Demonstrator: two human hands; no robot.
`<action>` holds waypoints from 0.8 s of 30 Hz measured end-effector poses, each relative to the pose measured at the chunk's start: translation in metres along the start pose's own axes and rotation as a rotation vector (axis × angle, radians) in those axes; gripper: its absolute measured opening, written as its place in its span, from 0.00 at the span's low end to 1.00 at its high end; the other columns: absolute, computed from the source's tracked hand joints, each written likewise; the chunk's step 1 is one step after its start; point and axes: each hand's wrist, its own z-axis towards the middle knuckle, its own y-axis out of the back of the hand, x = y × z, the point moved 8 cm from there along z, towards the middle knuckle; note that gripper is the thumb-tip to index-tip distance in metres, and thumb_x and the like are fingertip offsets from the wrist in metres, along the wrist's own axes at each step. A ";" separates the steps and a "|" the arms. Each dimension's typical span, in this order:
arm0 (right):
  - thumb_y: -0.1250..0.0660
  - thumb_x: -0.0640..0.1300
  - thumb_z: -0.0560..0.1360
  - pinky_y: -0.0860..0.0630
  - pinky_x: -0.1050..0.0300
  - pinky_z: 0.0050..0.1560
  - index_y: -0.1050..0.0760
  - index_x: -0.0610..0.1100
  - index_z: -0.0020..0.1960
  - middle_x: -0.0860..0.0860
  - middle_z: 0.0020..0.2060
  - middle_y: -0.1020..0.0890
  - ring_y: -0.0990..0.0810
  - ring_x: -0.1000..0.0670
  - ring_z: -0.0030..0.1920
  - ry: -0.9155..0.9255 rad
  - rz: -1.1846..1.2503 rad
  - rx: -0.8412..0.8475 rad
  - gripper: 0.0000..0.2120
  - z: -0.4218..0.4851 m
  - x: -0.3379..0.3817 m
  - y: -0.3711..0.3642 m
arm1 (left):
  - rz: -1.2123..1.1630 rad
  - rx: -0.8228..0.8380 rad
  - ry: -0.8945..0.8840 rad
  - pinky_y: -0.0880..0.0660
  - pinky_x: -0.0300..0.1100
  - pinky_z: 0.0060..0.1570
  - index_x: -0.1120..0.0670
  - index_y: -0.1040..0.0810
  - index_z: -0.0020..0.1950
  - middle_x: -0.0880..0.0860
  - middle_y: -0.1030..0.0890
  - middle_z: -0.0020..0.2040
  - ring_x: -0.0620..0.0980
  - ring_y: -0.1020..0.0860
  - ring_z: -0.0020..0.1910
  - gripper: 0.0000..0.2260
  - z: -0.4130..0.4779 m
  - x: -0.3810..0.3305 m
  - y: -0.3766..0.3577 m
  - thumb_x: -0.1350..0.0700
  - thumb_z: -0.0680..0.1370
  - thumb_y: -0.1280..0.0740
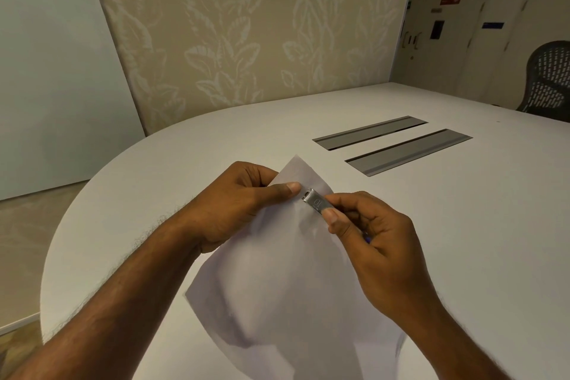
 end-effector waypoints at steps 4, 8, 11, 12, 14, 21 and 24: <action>0.36 0.52 0.73 0.24 0.73 0.46 0.23 0.50 0.53 0.57 0.44 0.18 0.19 0.58 0.49 0.131 -0.092 0.022 0.11 0.001 0.011 -0.001 | -0.016 -0.017 0.036 0.19 0.54 0.49 0.62 0.14 0.48 0.61 0.13 0.47 0.63 0.16 0.44 0.20 0.000 0.001 0.001 0.46 0.70 0.31; 0.36 0.50 0.74 0.26 0.75 0.47 0.23 0.49 0.55 0.54 0.45 0.19 0.21 0.57 0.50 0.229 -0.188 0.037 0.11 0.003 0.018 -0.001 | -0.061 -0.070 0.073 0.20 0.58 0.51 0.64 0.15 0.47 0.64 0.14 0.47 0.69 0.17 0.46 0.15 -0.001 0.003 0.001 0.51 0.75 0.31; 0.35 0.48 0.75 0.22 0.67 0.49 0.23 0.46 0.56 0.52 0.47 0.19 0.20 0.54 0.48 0.313 -0.264 0.070 0.12 0.000 0.022 -0.007 | -0.065 -0.101 0.089 0.22 0.65 0.54 0.67 0.16 0.48 0.68 0.15 0.48 0.72 0.19 0.50 0.16 -0.003 0.002 -0.001 0.53 0.76 0.31; 0.35 0.48 0.75 0.21 0.65 0.50 0.23 0.44 0.56 0.50 0.48 0.18 0.20 0.53 0.49 0.341 -0.299 0.076 0.13 -0.003 0.024 -0.012 | -0.055 -0.101 0.087 0.22 0.64 0.54 0.67 0.17 0.49 0.67 0.15 0.48 0.72 0.18 0.49 0.16 -0.003 0.001 -0.002 0.53 0.76 0.32; 0.37 0.51 0.75 0.22 0.66 0.52 0.23 0.45 0.57 0.49 0.49 0.18 0.20 0.53 0.49 0.379 -0.358 0.056 0.15 -0.007 0.027 -0.017 | -0.038 -0.098 0.076 0.21 0.62 0.53 0.67 0.17 0.49 0.66 0.15 0.47 0.67 0.17 0.44 0.16 -0.002 0.000 -0.003 0.53 0.77 0.33; 0.36 0.49 0.74 0.24 0.71 0.46 0.21 0.46 0.53 0.54 0.45 0.18 0.19 0.56 0.48 0.207 -0.168 -0.013 0.11 -0.002 0.024 0.012 | -0.062 -0.109 0.029 0.20 0.53 0.51 0.59 0.14 0.45 0.61 0.13 0.47 0.61 0.15 0.44 0.12 -0.001 0.000 0.010 0.52 0.76 0.32; 0.36 0.50 0.74 0.23 0.72 0.46 0.21 0.45 0.53 0.56 0.45 0.17 0.18 0.57 0.49 0.137 -0.094 -0.001 0.13 -0.001 0.016 0.010 | -0.088 -0.087 0.023 0.20 0.51 0.49 0.58 0.14 0.44 0.61 0.13 0.46 0.59 0.16 0.41 0.11 -0.001 0.000 0.009 0.52 0.76 0.32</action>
